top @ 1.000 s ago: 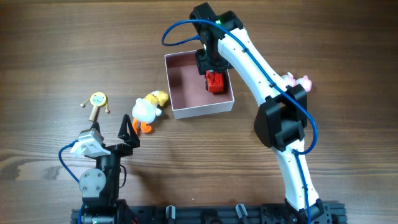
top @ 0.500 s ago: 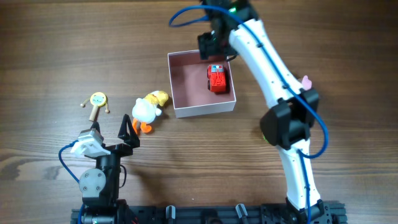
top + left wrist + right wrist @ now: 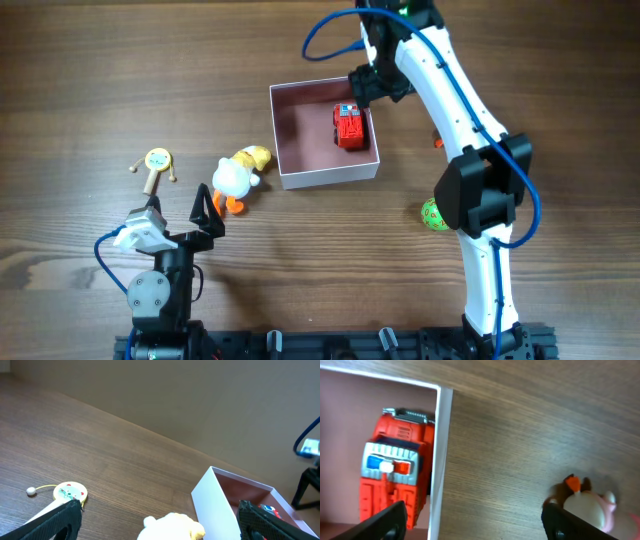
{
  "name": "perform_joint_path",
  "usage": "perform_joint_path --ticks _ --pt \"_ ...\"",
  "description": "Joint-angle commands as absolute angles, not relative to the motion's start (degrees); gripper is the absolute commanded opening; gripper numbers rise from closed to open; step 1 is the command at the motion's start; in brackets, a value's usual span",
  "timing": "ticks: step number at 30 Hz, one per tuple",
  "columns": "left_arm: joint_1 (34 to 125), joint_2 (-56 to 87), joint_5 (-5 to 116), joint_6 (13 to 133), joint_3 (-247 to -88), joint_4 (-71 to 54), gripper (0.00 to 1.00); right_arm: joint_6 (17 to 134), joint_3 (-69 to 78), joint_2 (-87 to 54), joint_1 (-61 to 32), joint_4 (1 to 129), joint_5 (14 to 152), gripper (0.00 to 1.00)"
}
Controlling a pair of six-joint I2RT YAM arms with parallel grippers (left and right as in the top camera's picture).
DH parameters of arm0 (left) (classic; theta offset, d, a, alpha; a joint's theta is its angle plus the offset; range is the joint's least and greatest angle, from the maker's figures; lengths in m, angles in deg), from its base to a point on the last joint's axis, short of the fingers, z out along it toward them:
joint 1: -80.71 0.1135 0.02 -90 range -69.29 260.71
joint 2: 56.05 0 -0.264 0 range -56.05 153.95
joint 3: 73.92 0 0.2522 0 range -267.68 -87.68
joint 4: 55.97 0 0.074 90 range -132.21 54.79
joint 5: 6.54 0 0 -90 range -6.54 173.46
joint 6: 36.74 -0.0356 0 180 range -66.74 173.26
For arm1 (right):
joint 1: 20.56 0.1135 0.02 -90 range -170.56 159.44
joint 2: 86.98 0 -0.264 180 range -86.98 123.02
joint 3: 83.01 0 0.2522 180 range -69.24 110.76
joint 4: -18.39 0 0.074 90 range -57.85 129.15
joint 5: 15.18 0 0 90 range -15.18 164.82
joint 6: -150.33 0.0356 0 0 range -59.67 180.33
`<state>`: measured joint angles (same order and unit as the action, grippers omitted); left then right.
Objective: Pack container
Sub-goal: 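Open the right gripper to release the truck and raise it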
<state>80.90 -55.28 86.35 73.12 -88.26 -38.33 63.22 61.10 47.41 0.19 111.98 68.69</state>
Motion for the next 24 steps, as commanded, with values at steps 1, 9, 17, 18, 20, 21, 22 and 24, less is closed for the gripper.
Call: perform_joint_path --ticks 1,9,17,18,20,21,22,24 --pt "81.31 -55.89 85.85 73.05 -88.00 -38.29 1.00 61.76 57.86 47.08 0.45 110.80 69.56 0.82" --pt "81.31 -55.89 85.85 73.05 -88.00 -38.29 1.00 61.80 56.62 47.08 0.48 110.15 72.21 0.53" --pt "81.31 -55.89 85.85 73.05 -88.00 -38.29 1.00 62.09 56.62 47.08 0.48 109.08 74.53 0.25" --pt "81.31 -55.89 85.85 73.05 -88.00 -38.29 1.00 62.26 56.62 47.08 0.48 109.03 74.50 0.23" --pt "81.31 -55.89 85.85 73.05 -88.00 -38.29 1.00 62.57 56.62 47.08 0.48 109.01 74.53 0.18" --pt "81.31 -55.89 85.85 73.05 -88.00 -38.31 1.00 63.29 56.62 47.08 0.48 108.97 74.50 0.15" --pt "81.31 -55.89 85.85 73.05 -88.00 -38.29 1.00 63.88 56.62 47.08 0.48 108.90 74.68 0.13" --pt "81.31 -55.89 85.85 73.03 -88.00 -38.29 1.00 64.99 56.62 47.08 0.48 108.79 74.92 0.11"
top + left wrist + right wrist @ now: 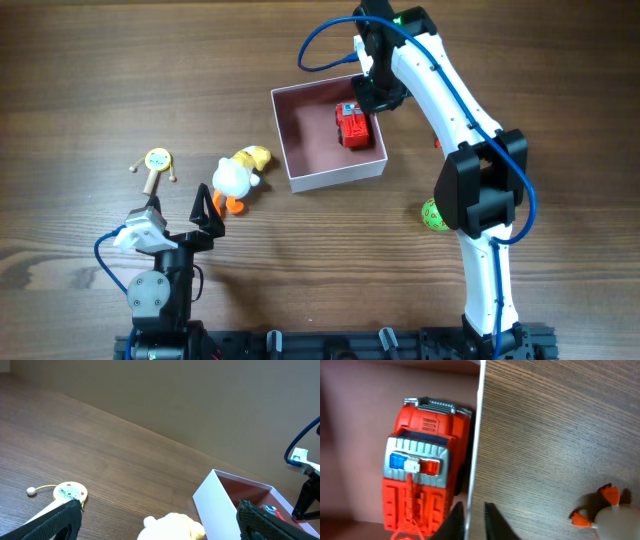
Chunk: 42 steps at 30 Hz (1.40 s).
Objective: Pack container
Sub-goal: 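Open the right gripper to release the truck and raise it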
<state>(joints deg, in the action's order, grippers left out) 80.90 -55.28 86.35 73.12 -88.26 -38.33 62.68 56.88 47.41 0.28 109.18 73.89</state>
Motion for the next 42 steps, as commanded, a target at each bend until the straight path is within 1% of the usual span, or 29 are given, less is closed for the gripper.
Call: perform_joint_path --ticks 1,10,13,31,42 --pt "81.31 -55.89 85.85 73.05 -88.00 -38.29 1.00 65.02 56.62 47.08 0.48 108.73 74.96 0.10" --pt "81.31 -55.89 85.85 73.05 -88.00 -38.29 1.00 64.88 56.62 47.08 0.48 108.64 74.94 0.07" --pt "81.31 -55.89 85.85 73.05 -88.00 -38.29 1.00 66.09 56.62 47.08 0.48 108.66 74.94 0.04" --pt "81.31 -55.89 85.85 73.03 -88.00 -38.29 1.00 79.68 56.62 47.08 0.48 107.17 75.97 0.04" --pt "81.31 -55.89 85.85 73.05 -88.00 -38.29 1.00 79.88 56.62 47.08 0.48 107.35 74.81 0.04"
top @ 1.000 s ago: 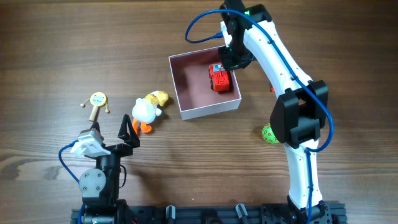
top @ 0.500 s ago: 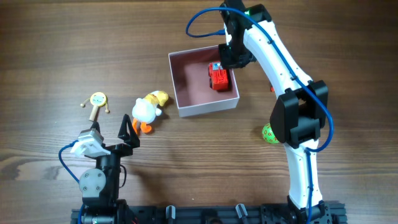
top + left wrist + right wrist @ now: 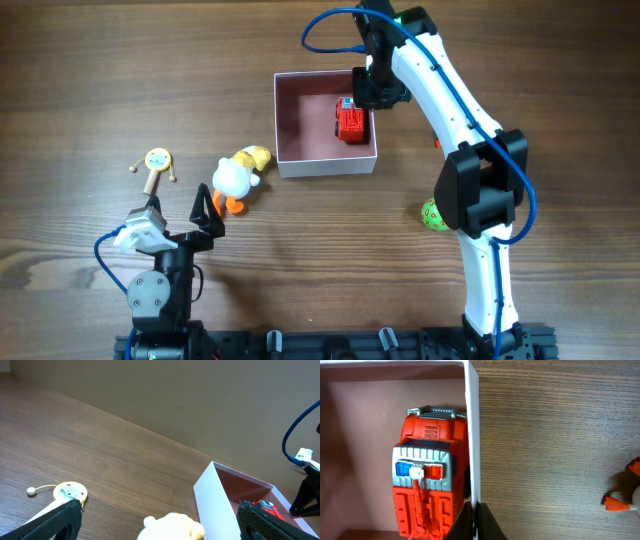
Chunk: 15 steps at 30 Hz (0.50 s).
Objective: Pack container
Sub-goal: 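Open the right gripper to release the truck and raise it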
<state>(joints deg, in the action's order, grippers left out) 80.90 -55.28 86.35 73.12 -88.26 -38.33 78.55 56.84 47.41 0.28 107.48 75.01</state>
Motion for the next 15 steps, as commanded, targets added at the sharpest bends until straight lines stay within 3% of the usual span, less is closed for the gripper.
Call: perform_joint_path --ticks 1,15 --pt "81.31 -55.89 85.85 73.03 -88.00 -38.29 1.00 79.81 56.62 47.08 0.48 107.63 73.28 0.04" --pt "81.31 -55.89 85.85 73.05 -88.00 -38.29 1.00 76.58 56.62 47.08 0.45 108.51 69.67 0.04"
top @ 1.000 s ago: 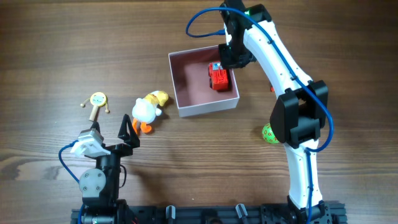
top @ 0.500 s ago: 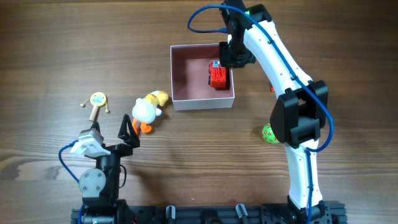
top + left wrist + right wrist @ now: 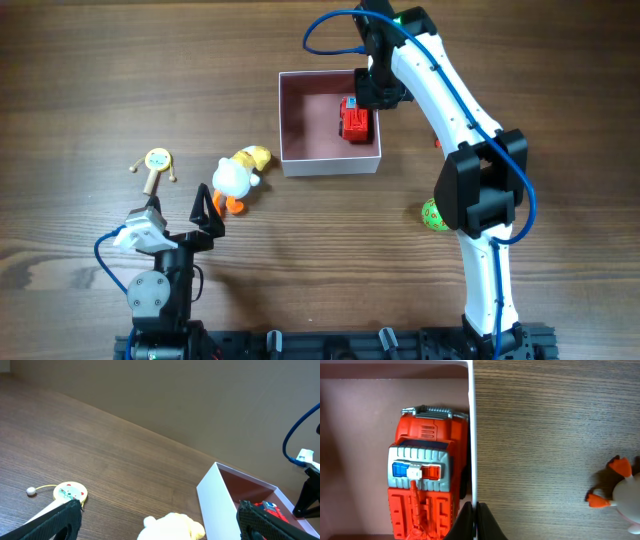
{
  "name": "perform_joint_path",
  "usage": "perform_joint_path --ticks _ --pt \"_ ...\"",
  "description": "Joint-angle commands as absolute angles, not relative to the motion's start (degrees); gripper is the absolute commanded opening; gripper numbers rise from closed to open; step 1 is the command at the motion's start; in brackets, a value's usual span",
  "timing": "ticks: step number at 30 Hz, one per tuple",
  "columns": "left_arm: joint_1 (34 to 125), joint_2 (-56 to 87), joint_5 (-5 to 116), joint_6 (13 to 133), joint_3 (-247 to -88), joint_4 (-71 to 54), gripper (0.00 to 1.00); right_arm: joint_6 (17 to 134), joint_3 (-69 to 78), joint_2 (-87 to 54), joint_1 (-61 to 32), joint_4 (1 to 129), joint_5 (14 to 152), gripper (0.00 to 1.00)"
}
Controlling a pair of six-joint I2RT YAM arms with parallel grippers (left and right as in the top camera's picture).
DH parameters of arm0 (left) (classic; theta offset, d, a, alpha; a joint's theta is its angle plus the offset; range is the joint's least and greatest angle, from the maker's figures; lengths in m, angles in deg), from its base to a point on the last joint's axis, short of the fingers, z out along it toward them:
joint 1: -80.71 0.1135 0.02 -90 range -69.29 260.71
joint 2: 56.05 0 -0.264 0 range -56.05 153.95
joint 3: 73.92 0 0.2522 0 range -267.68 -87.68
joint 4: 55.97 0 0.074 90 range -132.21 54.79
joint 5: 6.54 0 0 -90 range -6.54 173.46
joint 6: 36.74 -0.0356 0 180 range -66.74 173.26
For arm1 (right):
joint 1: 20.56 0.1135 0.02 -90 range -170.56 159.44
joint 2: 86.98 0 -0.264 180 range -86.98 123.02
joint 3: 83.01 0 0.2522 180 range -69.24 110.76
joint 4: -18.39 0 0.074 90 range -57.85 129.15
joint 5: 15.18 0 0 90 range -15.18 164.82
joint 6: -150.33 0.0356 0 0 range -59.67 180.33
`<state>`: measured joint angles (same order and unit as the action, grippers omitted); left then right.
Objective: Pack container
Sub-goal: 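Open the right gripper to release the truck and raise it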
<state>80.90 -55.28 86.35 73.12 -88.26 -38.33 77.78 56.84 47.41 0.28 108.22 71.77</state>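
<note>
A white box (image 3: 330, 166) with a pinkish floor lies at the back centre, with a red fire truck (image 3: 354, 120) against its right wall. My right gripper (image 3: 378, 92) is shut on that right wall (image 3: 472, 435), one finger inside next to the truck (image 3: 427, 480), the other outside; the fingers meet at the gripper (image 3: 474, 520). A plush duck (image 3: 238, 172) lies left of the box. My left gripper (image 3: 177, 205) stands open just before the duck (image 3: 172, 527), touching nothing.
A yellow rattle drum (image 3: 157, 162) lies at the left, also in the left wrist view (image 3: 69, 492). A green ball (image 3: 433, 215) sits right of the right arm. A small toy with orange feet (image 3: 620, 497) lies right of the box.
The box has shifted slightly to the right with my right gripper still shut on its wall. The left arm, duck and rattle have not moved.
At first my right gripper was open by the right wall of the tilted box. Then its fingers straddled that wall, nearly shut. Later it was shut on the wall and the box stood square to the table; now the box sits slightly further right.
</note>
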Motion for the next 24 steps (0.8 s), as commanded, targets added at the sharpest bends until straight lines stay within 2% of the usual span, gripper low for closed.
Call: perform_joint_path --ticks 1,6,14,18,24 --pt "81.31 -55.89 85.85 73.05 -88.00 -38.31 1.00 76.08 56.62 47.08 0.45 108.49 69.67 0.04" --pt "81.31 -55.89 85.85 73.05 -88.00 -38.29 1.00 72.32 56.62 47.08 0.45 108.53 69.70 0.04" --pt "81.31 -55.89 85.85 73.05 -88.00 -38.31 1.00 74.52 56.62 47.08 0.45 108.66 70.79 0.05" --pt "81.31 -55.89 85.85 73.05 -88.00 -38.29 1.00 74.46 56.62 47.08 0.45 108.68 70.79 0.27" --pt "81.31 -55.89 85.85 73.03 -88.00 -38.31 1.00 75.53 56.71 47.06 0.45 109.21 72.32 0.34"
